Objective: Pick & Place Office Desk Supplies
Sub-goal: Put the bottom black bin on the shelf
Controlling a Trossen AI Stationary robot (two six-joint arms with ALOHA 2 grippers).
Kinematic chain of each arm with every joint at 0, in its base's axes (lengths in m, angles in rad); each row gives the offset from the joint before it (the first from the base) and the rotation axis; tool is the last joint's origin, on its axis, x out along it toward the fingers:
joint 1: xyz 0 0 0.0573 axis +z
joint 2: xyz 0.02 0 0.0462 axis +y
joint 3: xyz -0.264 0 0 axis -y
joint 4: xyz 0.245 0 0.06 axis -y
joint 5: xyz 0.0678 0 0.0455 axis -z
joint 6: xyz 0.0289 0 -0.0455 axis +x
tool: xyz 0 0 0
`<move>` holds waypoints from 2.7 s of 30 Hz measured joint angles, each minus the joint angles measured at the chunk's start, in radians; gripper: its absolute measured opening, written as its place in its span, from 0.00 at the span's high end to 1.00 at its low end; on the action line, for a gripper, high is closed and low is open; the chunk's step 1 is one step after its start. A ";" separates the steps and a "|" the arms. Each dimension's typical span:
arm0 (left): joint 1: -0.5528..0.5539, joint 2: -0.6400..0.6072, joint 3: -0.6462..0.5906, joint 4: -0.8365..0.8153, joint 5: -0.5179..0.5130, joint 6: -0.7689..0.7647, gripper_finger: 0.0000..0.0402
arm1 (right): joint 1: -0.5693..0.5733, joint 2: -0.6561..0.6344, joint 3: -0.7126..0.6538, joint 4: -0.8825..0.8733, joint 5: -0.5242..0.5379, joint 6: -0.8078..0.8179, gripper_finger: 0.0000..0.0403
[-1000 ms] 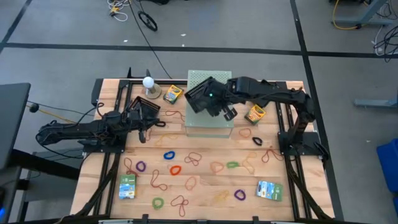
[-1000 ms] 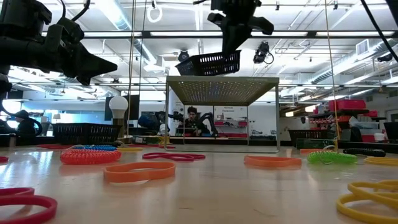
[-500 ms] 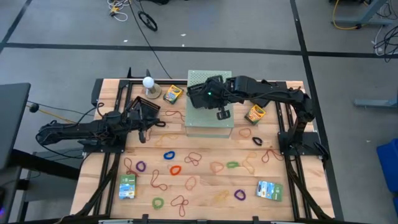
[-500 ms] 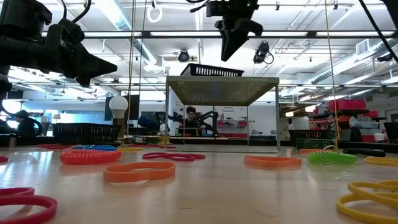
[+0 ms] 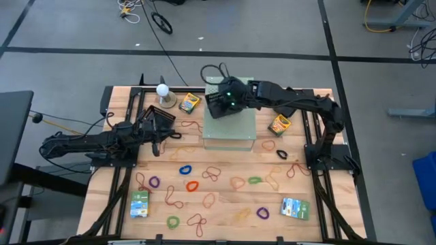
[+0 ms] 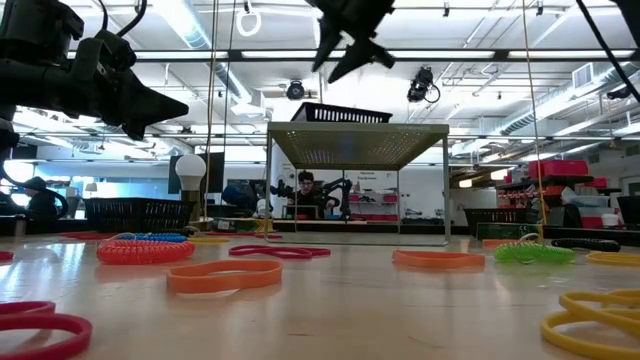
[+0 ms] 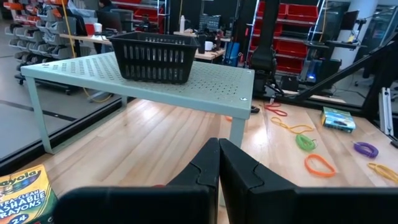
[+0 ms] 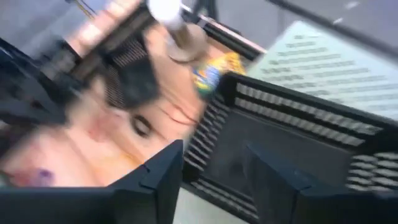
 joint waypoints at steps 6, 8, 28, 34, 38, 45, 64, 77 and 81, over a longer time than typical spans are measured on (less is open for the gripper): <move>0.000 0.000 0.000 -0.004 0.000 0.012 0.98 | -0.005 0.089 0.000 0.033 -0.020 -0.008 0.55; 0.000 0.000 0.000 -0.007 0.000 0.014 0.98 | -0.017 0.115 0.000 0.031 -0.019 -0.009 0.56; 0.000 0.000 0.000 -0.015 0.000 0.019 0.98 | -0.013 0.141 -0.001 -0.017 0.033 -0.141 0.73; 0.000 0.000 0.000 -0.015 0.000 0.019 0.98 | -0.013 0.141 -0.001 -0.064 0.055 -0.268 0.73; 0.000 0.000 0.000 -0.015 0.000 0.016 0.98 | -0.014 0.141 -0.001 -0.105 0.076 -0.381 0.88; 0.000 0.000 0.000 -0.014 0.000 0.008 0.98 | -0.023 0.100 -0.001 -0.140 0.110 -0.572 0.95; 0.000 0.000 0.000 -0.025 0.000 0.001 0.98 | -0.302 -0.049 -0.018 -0.383 -0.193 -1.117 0.98; 0.000 0.000 0.000 -0.046 0.000 0.010 0.98 | -0.293 -0.270 -0.409 -0.102 -0.202 -1.163 0.98; 0.000 0.000 0.000 -0.045 0.000 0.011 0.98 | -0.293 -0.305 -0.463 -0.049 -0.208 -1.169 0.98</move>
